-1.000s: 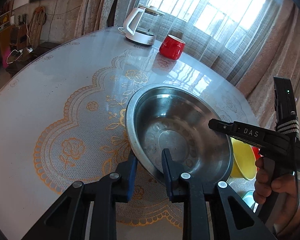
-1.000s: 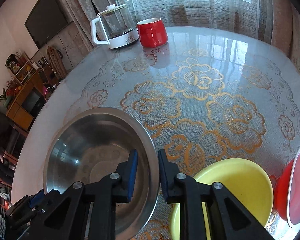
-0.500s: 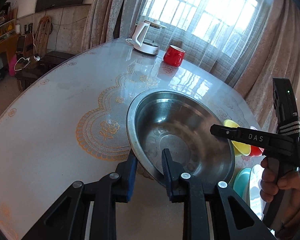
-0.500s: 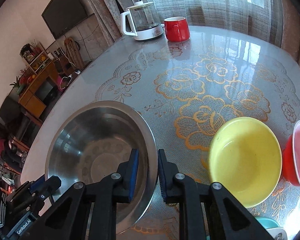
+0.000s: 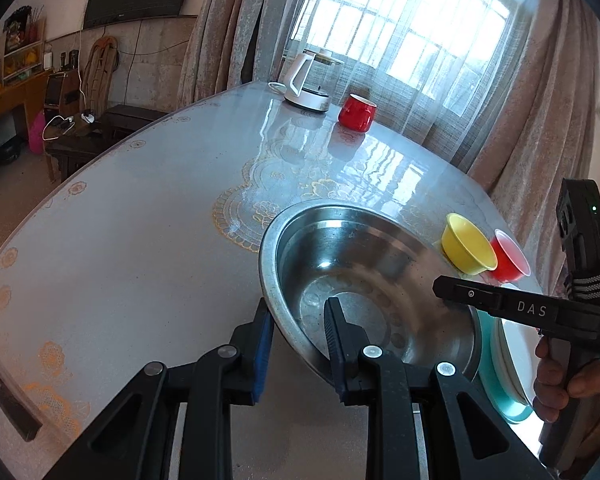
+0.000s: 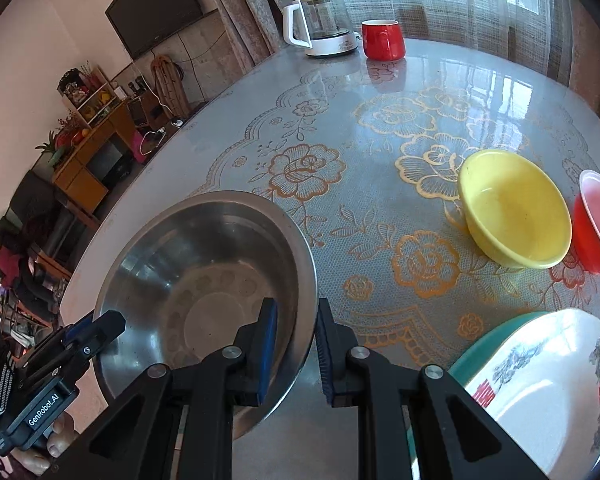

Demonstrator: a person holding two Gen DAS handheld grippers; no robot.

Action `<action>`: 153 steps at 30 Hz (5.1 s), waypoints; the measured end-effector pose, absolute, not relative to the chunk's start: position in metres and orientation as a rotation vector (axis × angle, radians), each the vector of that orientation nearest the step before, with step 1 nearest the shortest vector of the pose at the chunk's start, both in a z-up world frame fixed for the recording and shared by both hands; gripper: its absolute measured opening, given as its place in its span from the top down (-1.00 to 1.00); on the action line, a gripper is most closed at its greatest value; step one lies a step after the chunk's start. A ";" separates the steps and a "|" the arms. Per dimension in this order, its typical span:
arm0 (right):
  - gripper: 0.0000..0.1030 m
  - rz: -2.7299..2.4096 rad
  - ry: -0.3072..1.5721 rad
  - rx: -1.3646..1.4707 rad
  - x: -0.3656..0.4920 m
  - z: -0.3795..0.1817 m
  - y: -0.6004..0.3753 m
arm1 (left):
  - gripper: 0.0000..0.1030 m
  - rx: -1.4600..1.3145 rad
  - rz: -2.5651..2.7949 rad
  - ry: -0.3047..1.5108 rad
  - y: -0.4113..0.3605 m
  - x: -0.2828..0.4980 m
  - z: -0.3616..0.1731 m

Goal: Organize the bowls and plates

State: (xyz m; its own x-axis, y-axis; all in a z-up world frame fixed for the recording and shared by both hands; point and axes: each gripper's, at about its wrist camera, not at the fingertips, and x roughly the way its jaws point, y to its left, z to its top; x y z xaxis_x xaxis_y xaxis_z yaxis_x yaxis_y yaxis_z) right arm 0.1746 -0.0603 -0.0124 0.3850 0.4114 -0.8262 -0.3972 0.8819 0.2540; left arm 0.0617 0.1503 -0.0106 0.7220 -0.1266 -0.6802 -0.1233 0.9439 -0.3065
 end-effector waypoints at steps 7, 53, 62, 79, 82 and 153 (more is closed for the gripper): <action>0.63 0.526 1.056 0.033 0.152 -0.026 -0.058 | 0.51 -0.349 0.024 0.780 0.156 0.050 -0.020; 0.33 0.217 0.877 0.571 0.176 -0.010 -0.237 | -0.09 -0.194 -0.175 0.757 0.053 0.126 0.037; 0.40 0.119 0.917 0.604 0.210 -0.017 -0.261 | -0.10 -0.195 -0.249 0.883 0.001 0.181 0.023; 0.53 0.113 0.982 0.652 0.248 -0.041 -0.263 | 0.02 -0.329 -0.250 1.001 -0.033 0.269 -0.013; 0.61 0.113 0.995 0.643 0.252 -0.045 -0.260 | 0.16 -0.335 -0.268 1.012 -0.040 0.279 -0.023; 0.78 0.474 0.885 0.360 0.135 0.016 -0.131 | 0.63 -0.328 -0.253 0.710 0.073 0.063 0.046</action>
State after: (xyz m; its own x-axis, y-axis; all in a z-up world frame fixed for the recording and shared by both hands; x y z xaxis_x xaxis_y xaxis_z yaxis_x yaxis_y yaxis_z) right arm 0.1346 -0.1309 0.0158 0.5420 0.5343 -0.6486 -0.2445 0.8387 0.4866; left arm 0.0626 0.0728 0.0458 0.7317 -0.3353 -0.5935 0.1154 0.9190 -0.3769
